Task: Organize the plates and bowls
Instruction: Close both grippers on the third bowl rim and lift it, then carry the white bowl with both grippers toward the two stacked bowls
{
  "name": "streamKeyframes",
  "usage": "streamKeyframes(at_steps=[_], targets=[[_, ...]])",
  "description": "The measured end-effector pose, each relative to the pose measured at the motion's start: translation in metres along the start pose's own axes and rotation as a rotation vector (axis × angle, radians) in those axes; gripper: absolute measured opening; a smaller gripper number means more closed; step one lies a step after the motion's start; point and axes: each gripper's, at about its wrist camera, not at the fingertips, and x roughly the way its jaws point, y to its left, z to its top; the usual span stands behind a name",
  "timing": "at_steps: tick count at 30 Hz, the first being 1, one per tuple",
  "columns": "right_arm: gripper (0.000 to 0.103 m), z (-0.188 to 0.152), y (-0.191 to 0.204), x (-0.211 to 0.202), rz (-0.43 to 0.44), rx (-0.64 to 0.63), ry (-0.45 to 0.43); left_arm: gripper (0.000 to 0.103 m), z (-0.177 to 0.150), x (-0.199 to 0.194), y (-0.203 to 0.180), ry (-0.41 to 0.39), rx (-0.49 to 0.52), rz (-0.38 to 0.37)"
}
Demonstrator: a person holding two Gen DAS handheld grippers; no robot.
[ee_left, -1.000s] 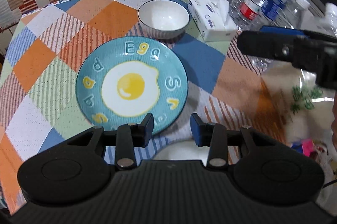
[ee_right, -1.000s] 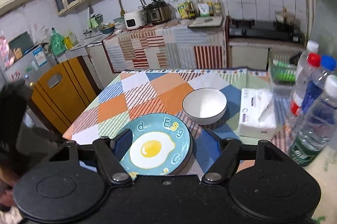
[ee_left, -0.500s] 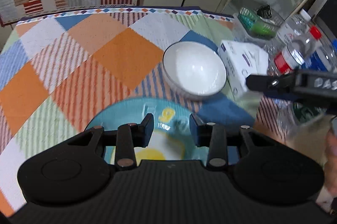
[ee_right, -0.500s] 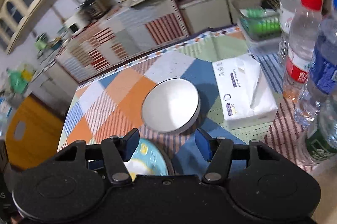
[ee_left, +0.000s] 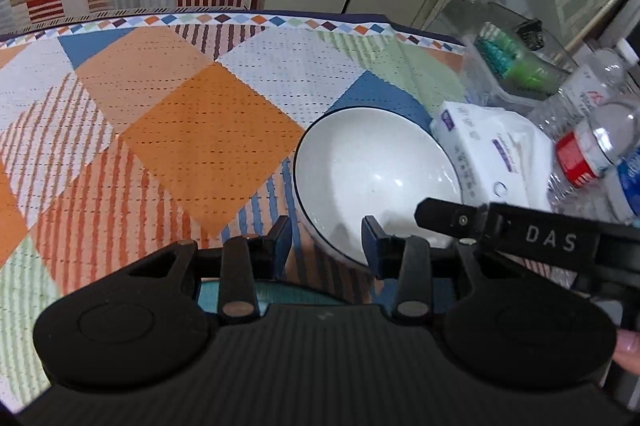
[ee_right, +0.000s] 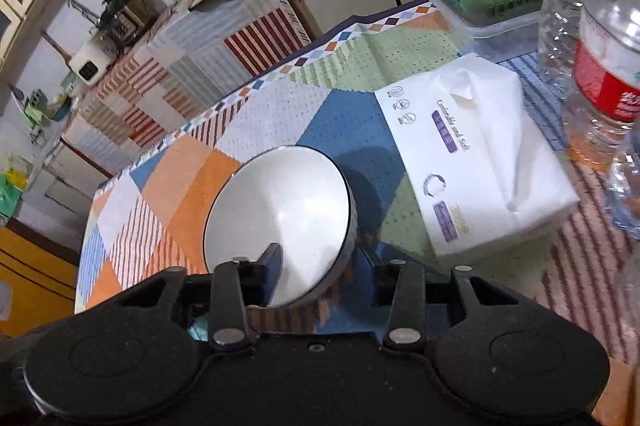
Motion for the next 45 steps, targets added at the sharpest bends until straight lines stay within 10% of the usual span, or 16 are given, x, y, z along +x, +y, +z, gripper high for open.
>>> streamKeyframes(at_steps=[18, 31, 45], targets=[[0.015, 0.007, -0.006, 0.028, -0.059, -0.052, -0.01, 0.018, -0.001, 0.022, 0.012, 0.041, -0.17, -0.027], [0.014, -0.012, -0.015, -0.026, -0.069, -0.042, 0.002, 0.017, -0.021, -0.02, -0.027, 0.067, 0.036, -0.023], [0.014, -0.053, -0.007, -0.108, -0.017, -0.107, 0.025, 0.017, -0.054, -0.112, -0.04, 0.119, 0.044, -0.105]])
